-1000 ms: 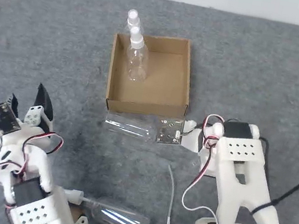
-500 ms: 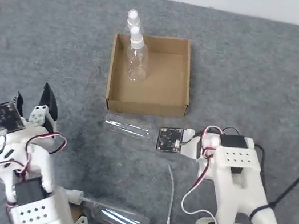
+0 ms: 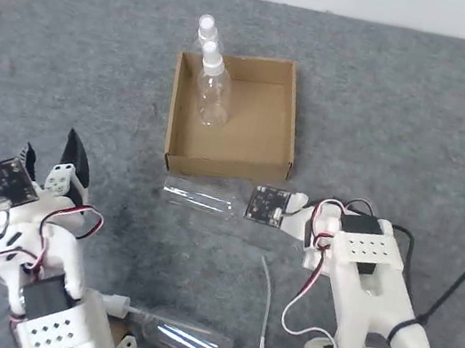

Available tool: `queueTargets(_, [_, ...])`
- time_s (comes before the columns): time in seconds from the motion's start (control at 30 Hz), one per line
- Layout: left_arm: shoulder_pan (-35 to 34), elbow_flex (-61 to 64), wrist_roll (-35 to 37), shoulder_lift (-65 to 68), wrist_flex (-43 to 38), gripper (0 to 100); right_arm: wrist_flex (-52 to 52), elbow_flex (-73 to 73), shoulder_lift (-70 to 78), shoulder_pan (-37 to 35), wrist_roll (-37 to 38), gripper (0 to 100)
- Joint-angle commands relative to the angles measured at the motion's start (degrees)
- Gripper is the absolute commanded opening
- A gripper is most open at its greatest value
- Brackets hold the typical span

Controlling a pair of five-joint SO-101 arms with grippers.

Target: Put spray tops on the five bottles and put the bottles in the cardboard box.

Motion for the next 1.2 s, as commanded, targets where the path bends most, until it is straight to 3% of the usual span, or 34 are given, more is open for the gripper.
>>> queueTargets(0.0, [0.18,-0.57,-0.62,-1.23,-1.93,23,-0.92,-0.88,-2.59,0.4,-4.92,32.9])
queueTargets(0.7, [0.0,-0.57,-0.62,-1.23,-1.93,23,-0.48,-0.97,-2.59,-3.65,-33.14,32.9])
queueTargets(1.03, [0.0,-0.57,-0.62,-1.23,-1.93,23,6.37,-7.56,-2.51,-3.74,-42.64,32.9])
queueTargets(1.17, [-0.09,-0.57,-0.62,-1.23,-1.93,23,6.46,-7.74,-2.51,-3.74,-43.16,32.9])
